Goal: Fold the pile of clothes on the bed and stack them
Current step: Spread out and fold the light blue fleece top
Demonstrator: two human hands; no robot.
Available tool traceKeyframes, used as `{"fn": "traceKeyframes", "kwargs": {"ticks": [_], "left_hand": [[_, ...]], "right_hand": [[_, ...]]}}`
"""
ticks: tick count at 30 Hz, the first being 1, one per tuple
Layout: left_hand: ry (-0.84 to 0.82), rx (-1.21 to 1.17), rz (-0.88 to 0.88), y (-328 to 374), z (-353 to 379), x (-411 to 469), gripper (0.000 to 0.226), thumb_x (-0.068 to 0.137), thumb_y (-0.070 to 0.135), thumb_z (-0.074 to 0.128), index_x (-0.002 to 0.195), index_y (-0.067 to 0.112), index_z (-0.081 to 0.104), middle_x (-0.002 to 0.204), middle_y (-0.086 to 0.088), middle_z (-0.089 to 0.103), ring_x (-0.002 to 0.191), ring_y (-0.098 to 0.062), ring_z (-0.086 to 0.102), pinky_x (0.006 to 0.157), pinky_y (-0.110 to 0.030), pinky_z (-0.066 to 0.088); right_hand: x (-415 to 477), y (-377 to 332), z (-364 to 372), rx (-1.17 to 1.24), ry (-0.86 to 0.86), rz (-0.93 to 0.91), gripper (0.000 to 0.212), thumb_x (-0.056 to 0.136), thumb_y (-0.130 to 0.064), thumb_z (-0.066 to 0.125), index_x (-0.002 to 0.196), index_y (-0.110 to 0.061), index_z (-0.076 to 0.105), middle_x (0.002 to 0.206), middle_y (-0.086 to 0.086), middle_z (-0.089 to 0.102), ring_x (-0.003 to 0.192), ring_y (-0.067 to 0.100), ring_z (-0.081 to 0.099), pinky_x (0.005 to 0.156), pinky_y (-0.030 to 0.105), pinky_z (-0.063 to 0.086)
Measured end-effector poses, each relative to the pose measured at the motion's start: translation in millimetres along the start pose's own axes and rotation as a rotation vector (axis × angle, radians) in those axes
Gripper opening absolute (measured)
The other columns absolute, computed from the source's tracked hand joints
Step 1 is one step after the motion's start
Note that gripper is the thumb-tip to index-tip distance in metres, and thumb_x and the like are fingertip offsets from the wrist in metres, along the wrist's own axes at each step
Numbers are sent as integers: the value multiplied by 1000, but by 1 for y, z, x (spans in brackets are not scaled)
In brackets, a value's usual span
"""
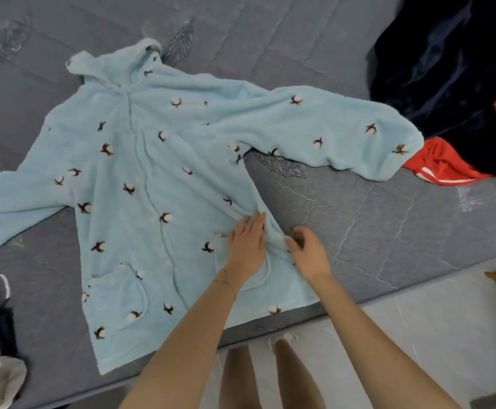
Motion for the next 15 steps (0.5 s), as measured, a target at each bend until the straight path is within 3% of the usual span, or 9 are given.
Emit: {"fn": "traceKeyframes", "kwargs": {"ticks": [2,5,10,13,15], "left_hand": [[16,-54,29,-4,-6,6,49,104,18,34,152,25,27,155,3,32,143,-19,21,110,-32,15],[123,-158,83,-5,-24,11,51,99,4,38,146,23,39,145,5,46,134,-20,35,107,-26,18],[193,-151,89,-17,-61,34,50,98,0,40,145,16,40,152,0,38,142,-22,32,116,-36,20],[209,-114,111,-23,-80,46,48,98,1,40,145,12,39,154,-4,35,144,-22,29,116,-35,18],[218,-93,91,-26,-89,54,48,100,5,40,147,13,37,156,-4,30,145,-22,25,116,-35,16]], "right_hand": [[8,-17,2,-16,10,-38,48,94,-31,61,136,-9,51,127,8,58,116,23,55,101,43,46],[19,-39,8,-38,-14,-33,50,91,-34,65,134,-11,52,121,7,60,112,22,56,99,39,45],[34,-65,17,-225,-14,57,14,92,-23,55,100,-17,64,97,6,67,94,28,63,79,35,50],[39,-69,12,-289,49,125,12,94,-14,46,91,-13,58,95,12,66,90,33,61,69,33,42],[41,-69,9,-186,62,122,10,96,-18,49,87,-15,54,86,6,62,86,30,61,69,33,43]]}}
Point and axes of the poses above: each hand's wrist, its own x-axis towards the middle knuckle, its own z-axis out of the palm, y = z × x, the point moved 2 cm from there along x, towards the middle knuckle
